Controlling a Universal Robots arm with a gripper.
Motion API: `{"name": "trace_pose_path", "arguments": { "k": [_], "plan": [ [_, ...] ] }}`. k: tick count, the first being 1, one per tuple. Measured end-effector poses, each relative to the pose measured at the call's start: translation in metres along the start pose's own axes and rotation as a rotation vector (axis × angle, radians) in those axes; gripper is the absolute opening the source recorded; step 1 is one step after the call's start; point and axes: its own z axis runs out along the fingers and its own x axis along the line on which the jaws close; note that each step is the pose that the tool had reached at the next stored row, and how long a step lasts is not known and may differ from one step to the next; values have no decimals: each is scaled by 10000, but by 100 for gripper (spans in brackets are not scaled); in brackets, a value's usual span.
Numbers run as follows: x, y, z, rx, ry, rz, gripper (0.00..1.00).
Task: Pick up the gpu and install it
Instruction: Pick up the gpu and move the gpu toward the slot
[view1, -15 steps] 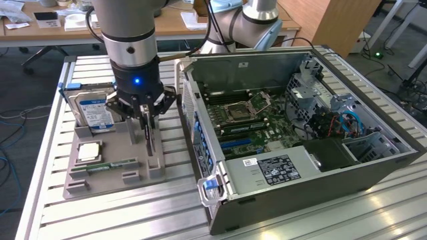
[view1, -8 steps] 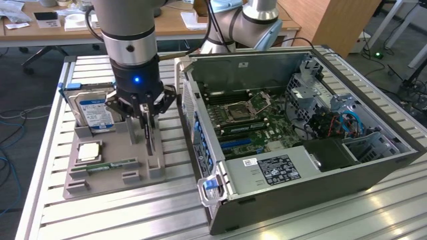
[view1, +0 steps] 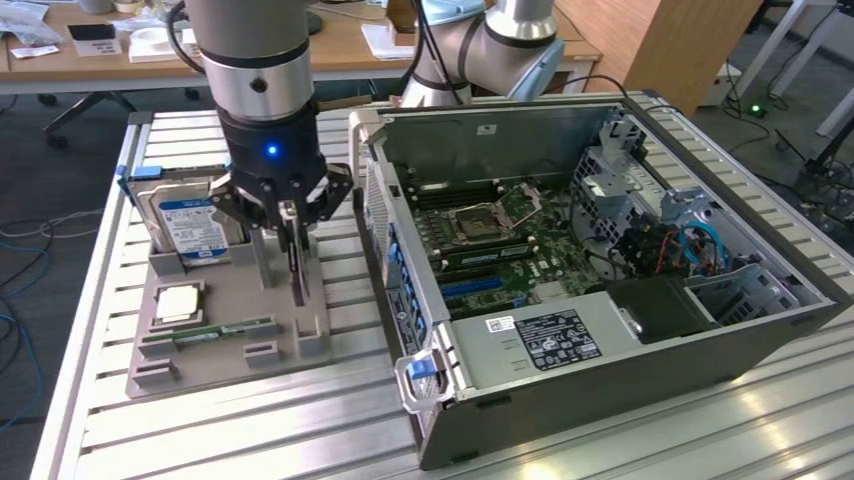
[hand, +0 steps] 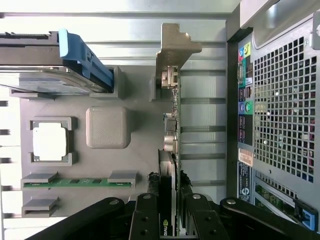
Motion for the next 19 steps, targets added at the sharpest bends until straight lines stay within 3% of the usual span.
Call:
{"name": "trace_pose_path", "arguments": {
  "k": [11,19],
  "plan": [
    [-6,8,-245,0,0,0,26],
    [-12,17,-500,-1,0,0,26]
  ]
}}
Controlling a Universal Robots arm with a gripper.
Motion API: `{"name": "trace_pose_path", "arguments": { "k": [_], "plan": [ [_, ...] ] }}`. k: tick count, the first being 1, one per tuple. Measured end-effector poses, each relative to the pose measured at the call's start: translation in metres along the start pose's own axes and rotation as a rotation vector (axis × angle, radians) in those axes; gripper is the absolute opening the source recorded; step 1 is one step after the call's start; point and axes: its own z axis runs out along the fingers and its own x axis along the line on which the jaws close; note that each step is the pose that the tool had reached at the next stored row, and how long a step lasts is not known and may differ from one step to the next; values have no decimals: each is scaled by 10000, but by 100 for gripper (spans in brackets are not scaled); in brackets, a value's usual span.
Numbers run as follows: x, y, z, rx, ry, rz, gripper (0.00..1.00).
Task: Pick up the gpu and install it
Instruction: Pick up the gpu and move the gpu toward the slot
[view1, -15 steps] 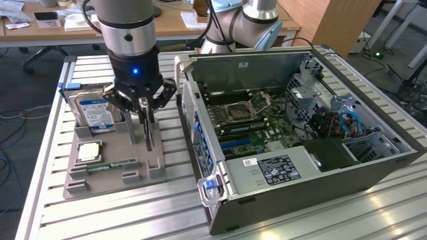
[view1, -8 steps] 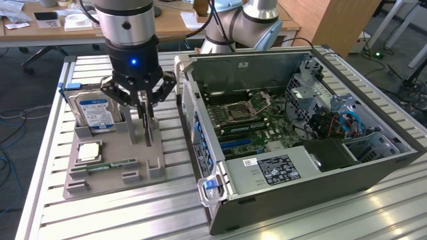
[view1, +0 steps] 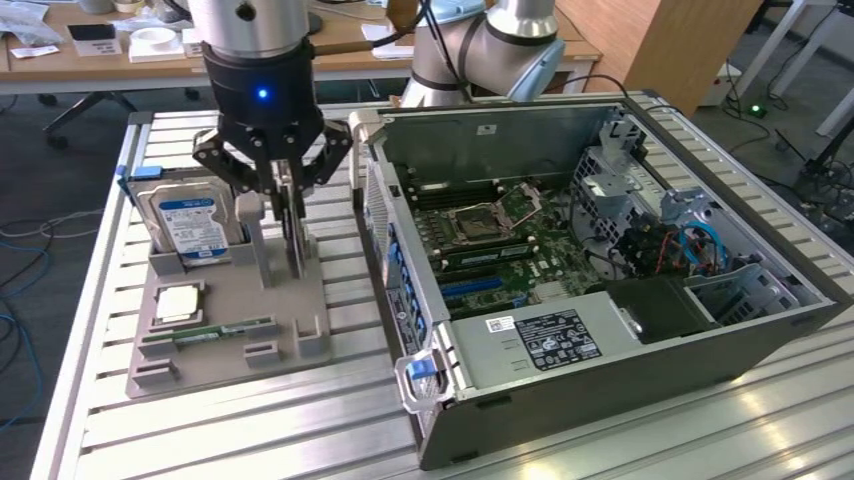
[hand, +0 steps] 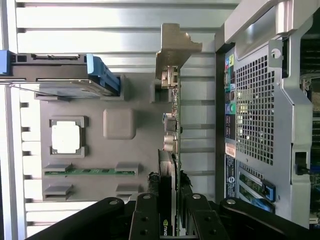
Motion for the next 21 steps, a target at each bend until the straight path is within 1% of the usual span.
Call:
{"name": "trace_pose_path", "arguments": {
  "k": [6,14,15,21],
  "plan": [
    [-4,6,-173,0,0,0,26],
    [-11,15,-432,0,0,0,26],
    [-15,21,-605,0,0,0,26],
    [-17,24,-699,0,0,0,26]
  ]
}}
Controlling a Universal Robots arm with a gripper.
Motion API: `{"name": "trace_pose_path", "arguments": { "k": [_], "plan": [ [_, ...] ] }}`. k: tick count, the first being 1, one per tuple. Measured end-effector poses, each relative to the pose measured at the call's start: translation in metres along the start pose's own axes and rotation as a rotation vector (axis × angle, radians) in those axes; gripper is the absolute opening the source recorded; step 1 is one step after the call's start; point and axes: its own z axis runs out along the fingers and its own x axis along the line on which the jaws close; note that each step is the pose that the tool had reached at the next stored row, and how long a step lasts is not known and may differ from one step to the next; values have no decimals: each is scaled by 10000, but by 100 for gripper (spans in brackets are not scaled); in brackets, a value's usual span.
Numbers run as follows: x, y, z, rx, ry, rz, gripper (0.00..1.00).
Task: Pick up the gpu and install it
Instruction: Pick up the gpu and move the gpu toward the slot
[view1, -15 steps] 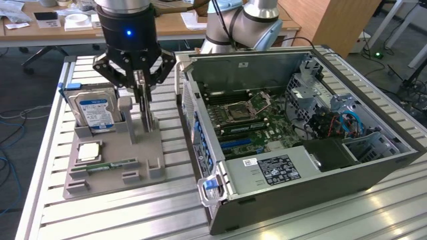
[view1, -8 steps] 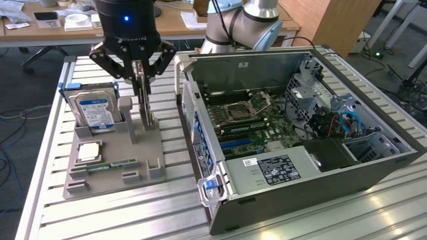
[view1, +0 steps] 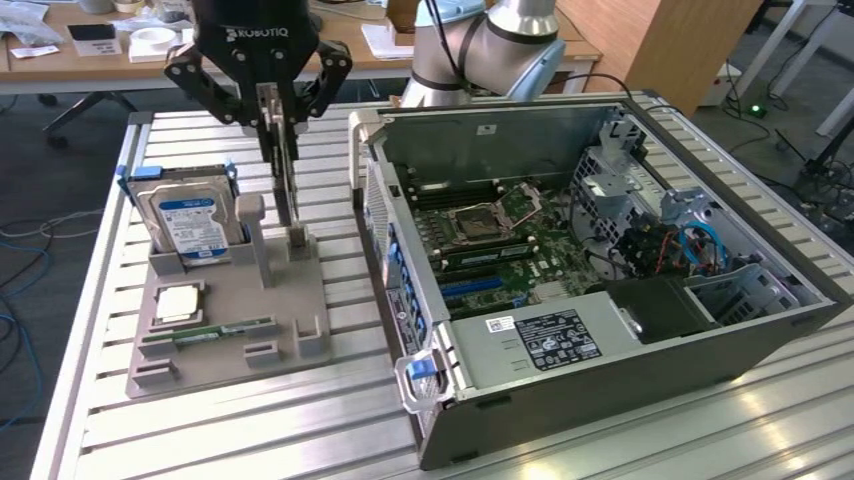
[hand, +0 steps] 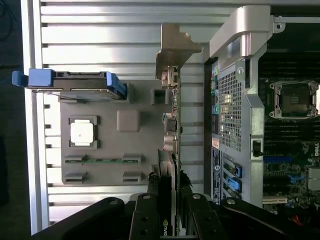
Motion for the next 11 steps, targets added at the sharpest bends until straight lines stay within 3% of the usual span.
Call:
{"name": "trace_pose_path", "arguments": {
  "k": [11],
  "plan": [
    [-2,3,-98,-1,-1,0,26]
  ]
}}
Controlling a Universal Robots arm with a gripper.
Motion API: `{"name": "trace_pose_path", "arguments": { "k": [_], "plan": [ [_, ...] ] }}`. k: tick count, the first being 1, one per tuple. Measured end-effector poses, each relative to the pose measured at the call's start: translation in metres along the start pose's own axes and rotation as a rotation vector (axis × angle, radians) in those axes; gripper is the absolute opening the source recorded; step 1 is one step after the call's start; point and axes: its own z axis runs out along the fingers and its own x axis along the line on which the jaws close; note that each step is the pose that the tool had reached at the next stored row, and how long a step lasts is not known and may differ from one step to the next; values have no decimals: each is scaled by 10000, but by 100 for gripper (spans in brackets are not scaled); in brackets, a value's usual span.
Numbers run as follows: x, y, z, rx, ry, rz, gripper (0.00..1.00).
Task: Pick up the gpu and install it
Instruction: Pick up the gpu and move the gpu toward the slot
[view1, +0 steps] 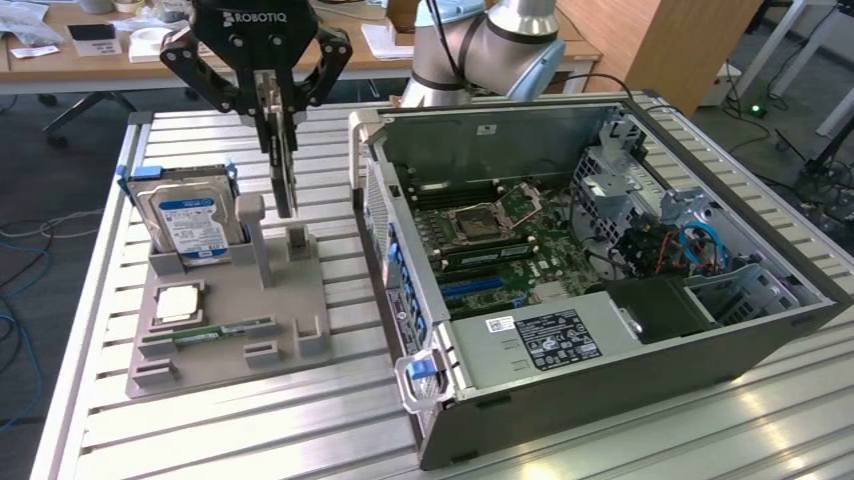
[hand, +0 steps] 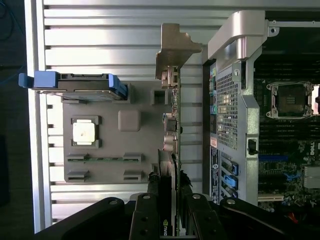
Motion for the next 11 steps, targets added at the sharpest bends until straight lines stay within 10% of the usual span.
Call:
{"name": "trace_pose_path", "arguments": {
  "k": [11],
  "plan": [
    [-68,2,0,2,3,-1,26]
  ]
}}
